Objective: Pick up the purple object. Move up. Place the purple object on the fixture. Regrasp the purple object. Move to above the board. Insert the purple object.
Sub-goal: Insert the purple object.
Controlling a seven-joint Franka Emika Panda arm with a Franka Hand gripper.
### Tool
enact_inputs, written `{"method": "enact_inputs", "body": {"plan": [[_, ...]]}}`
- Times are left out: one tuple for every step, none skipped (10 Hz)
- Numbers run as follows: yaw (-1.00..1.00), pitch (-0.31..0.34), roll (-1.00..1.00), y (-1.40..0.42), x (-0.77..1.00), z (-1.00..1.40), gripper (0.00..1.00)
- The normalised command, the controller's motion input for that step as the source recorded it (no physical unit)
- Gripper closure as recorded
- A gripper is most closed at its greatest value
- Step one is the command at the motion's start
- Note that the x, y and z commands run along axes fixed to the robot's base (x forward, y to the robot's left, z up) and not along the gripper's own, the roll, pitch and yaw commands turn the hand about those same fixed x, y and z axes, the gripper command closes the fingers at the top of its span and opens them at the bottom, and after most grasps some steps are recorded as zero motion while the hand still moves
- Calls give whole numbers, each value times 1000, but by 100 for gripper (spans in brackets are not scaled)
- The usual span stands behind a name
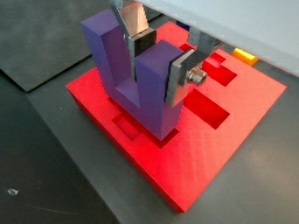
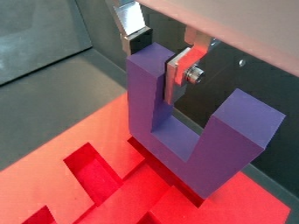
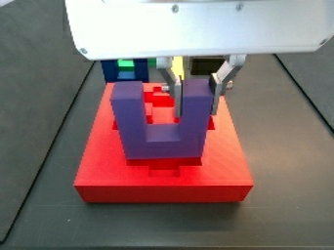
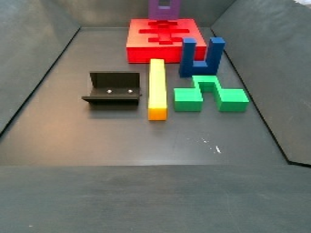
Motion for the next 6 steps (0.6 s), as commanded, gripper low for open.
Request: {"method": "enact_inputs", "body": {"plan": [[74,-3,0,0,0,-234,100],[74,-10,0,-6,0,-234,100],[66,-19,0,-37,0,-217,100],[60,-19,0,-51,9,-206,100],[54,-24,0,-63,37,-191,100],[49,-26,0,-57,23,-189,100]]}}
